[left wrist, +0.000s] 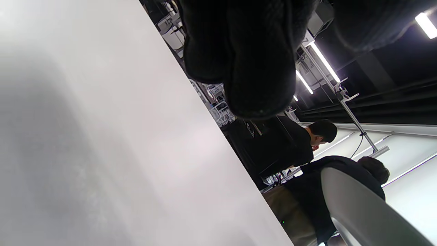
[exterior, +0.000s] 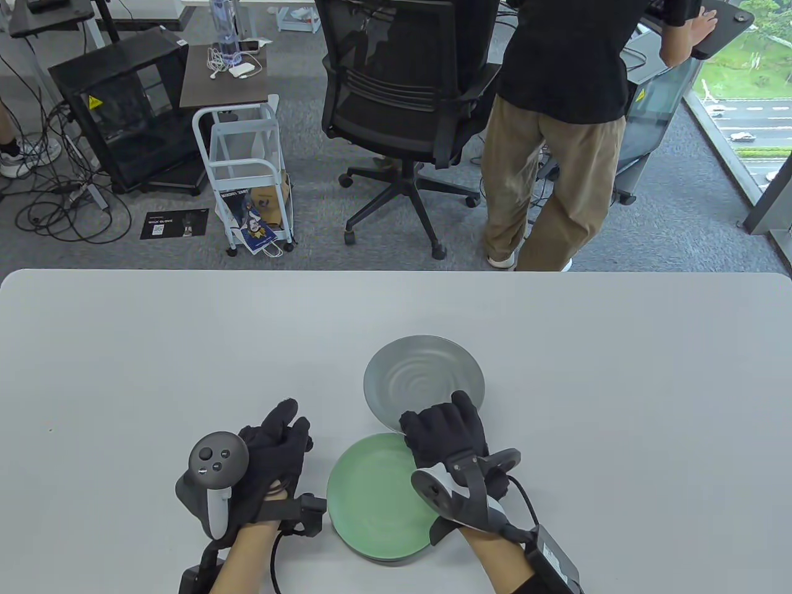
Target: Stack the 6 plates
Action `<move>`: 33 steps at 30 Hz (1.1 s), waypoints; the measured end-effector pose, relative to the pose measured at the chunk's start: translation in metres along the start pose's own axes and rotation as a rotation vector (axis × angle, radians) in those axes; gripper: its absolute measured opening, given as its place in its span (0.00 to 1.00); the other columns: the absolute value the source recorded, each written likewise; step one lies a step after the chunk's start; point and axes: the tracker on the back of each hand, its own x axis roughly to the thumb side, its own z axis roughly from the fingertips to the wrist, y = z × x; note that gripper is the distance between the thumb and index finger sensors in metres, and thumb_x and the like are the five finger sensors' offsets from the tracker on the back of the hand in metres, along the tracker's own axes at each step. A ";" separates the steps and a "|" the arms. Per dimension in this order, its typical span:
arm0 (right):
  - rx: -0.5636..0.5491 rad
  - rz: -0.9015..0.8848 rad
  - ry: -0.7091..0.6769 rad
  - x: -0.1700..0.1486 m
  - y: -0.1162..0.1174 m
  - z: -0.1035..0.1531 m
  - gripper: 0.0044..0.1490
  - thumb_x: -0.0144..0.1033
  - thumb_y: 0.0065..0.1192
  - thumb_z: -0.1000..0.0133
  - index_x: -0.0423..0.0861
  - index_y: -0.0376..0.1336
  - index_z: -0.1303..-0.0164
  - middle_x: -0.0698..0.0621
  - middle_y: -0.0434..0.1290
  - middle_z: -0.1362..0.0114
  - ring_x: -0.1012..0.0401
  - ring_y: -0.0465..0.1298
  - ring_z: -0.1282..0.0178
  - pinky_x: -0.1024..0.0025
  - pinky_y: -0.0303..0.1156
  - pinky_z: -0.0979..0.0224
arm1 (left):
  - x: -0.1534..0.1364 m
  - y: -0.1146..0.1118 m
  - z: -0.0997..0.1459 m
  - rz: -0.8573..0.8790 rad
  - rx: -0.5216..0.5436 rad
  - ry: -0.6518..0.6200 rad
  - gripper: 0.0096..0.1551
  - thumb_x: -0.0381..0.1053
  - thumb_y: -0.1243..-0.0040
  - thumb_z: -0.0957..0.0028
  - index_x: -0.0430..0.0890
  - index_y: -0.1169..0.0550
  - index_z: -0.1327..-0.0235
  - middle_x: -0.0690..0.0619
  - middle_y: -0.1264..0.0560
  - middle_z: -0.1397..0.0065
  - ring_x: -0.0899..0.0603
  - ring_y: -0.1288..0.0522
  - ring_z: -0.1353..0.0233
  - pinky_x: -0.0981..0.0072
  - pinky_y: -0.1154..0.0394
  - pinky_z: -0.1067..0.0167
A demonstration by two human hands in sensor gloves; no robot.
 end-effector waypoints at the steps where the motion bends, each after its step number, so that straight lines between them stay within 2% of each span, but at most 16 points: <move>1: 0.000 0.000 -0.016 0.004 0.000 -0.001 0.22 0.49 0.81 0.55 0.59 0.73 0.52 0.63 0.79 0.48 0.62 0.79 0.41 0.51 0.63 0.20 | 0.000 -0.001 0.000 0.026 -0.021 0.016 0.37 0.72 0.42 0.60 0.57 0.25 0.38 0.64 0.11 0.56 0.54 0.19 0.38 0.49 0.46 0.18; 14: -0.005 -0.049 -0.136 0.034 -0.003 -0.003 0.22 0.49 0.81 0.55 0.59 0.73 0.52 0.63 0.79 0.48 0.62 0.79 0.41 0.51 0.63 0.20 | -0.004 -0.009 -0.004 0.216 -0.182 0.095 0.44 0.73 0.42 0.60 0.49 0.28 0.34 0.60 0.10 0.57 0.51 0.18 0.40 0.48 0.45 0.20; 19: -0.024 -0.073 -0.189 0.047 -0.007 -0.002 0.22 0.49 0.81 0.55 0.59 0.73 0.52 0.63 0.79 0.48 0.62 0.78 0.40 0.51 0.62 0.20 | -0.005 -0.011 -0.005 0.208 -0.220 0.114 0.46 0.74 0.42 0.61 0.47 0.28 0.35 0.61 0.10 0.57 0.51 0.18 0.40 0.48 0.45 0.20; 22: -0.029 -0.074 -0.216 0.054 -0.008 -0.001 0.22 0.49 0.81 0.55 0.59 0.73 0.52 0.63 0.79 0.48 0.62 0.78 0.40 0.51 0.62 0.20 | -0.008 -0.014 -0.005 0.255 -0.249 0.133 0.45 0.72 0.42 0.60 0.46 0.29 0.35 0.60 0.10 0.58 0.51 0.18 0.41 0.48 0.45 0.21; 26: -0.033 -0.080 -0.233 0.054 -0.008 0.000 0.22 0.48 0.82 0.55 0.59 0.73 0.52 0.63 0.79 0.48 0.62 0.78 0.40 0.51 0.62 0.19 | -0.011 -0.013 -0.007 0.254 -0.233 0.167 0.35 0.64 0.39 0.57 0.47 0.25 0.39 0.63 0.10 0.63 0.53 0.16 0.44 0.49 0.42 0.21; 33: -0.029 -0.059 -0.259 0.055 -0.010 0.001 0.22 0.49 0.82 0.56 0.60 0.73 0.52 0.63 0.79 0.48 0.62 0.78 0.40 0.51 0.62 0.19 | -0.014 -0.014 -0.008 0.293 -0.255 0.228 0.32 0.60 0.37 0.58 0.45 0.24 0.43 0.60 0.10 0.66 0.54 0.16 0.46 0.52 0.39 0.22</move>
